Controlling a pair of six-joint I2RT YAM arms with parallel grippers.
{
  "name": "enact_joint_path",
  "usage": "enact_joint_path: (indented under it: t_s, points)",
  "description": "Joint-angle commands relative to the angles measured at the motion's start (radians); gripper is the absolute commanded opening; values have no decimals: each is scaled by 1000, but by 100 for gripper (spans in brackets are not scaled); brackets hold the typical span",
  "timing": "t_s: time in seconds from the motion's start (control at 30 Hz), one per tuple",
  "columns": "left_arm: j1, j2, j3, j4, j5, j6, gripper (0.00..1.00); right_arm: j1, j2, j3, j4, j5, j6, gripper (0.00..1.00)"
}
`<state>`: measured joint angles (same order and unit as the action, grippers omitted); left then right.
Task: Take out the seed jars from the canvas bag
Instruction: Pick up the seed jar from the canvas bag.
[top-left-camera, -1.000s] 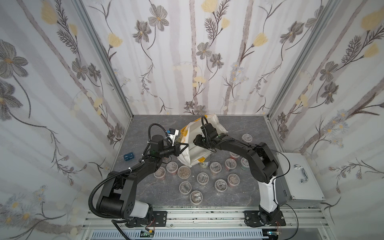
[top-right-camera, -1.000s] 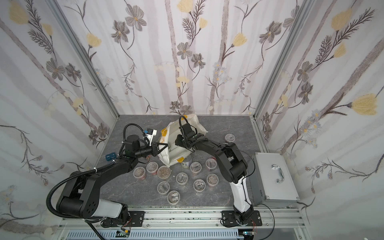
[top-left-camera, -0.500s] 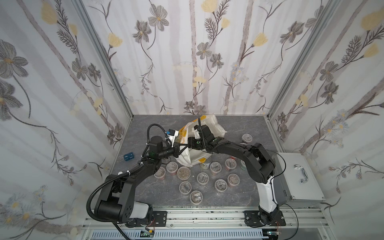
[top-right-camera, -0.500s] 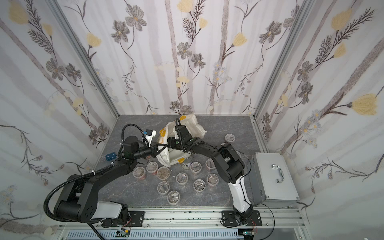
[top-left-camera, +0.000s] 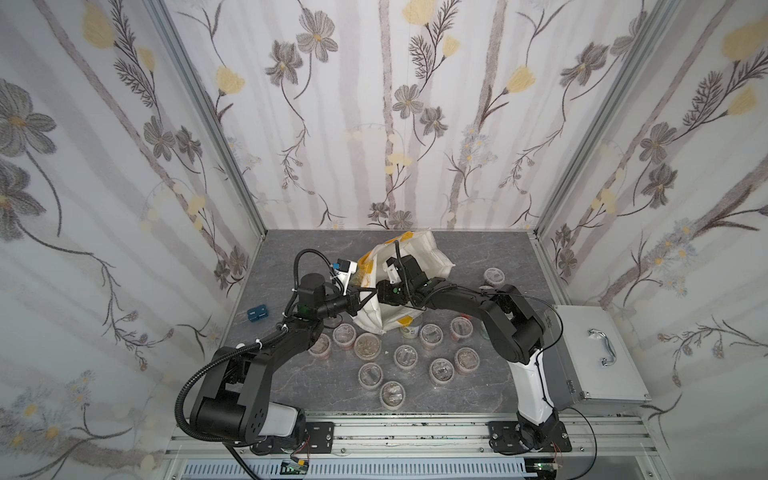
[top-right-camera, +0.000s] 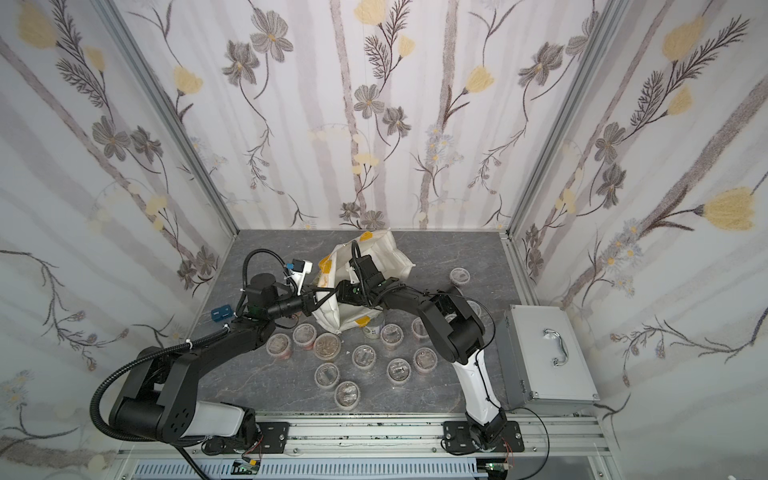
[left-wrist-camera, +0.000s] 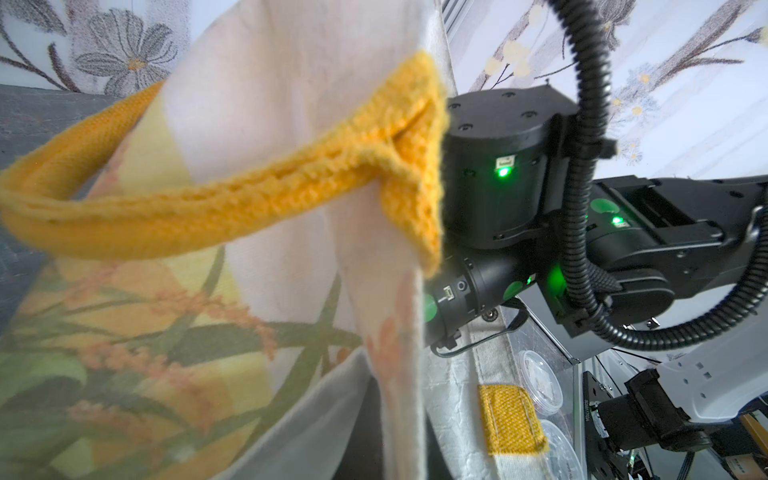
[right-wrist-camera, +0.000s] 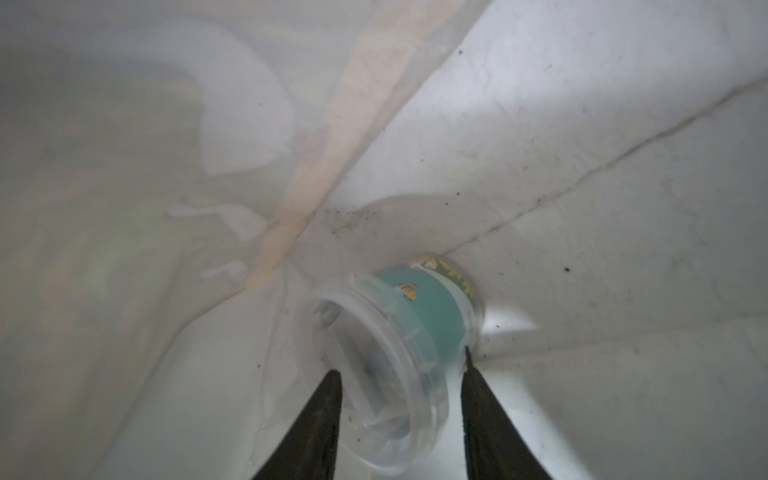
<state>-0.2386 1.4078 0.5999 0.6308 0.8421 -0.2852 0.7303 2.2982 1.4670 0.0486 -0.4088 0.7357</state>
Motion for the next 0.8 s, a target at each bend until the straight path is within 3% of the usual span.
enact_joint_path:
  t_s: [0.0,0.37,0.77]
  points:
    - [-1,5,-2,81,40,-2,0,-2,16,11,43,-25,-4,40]
    - [-1,17,-19,108,46,-12,0,-24,-6,-18,83,-61,-1,14]
    - [-1,-23,-41,78,49,-3,0,-72,-114,-93,85,-51,-5,9]
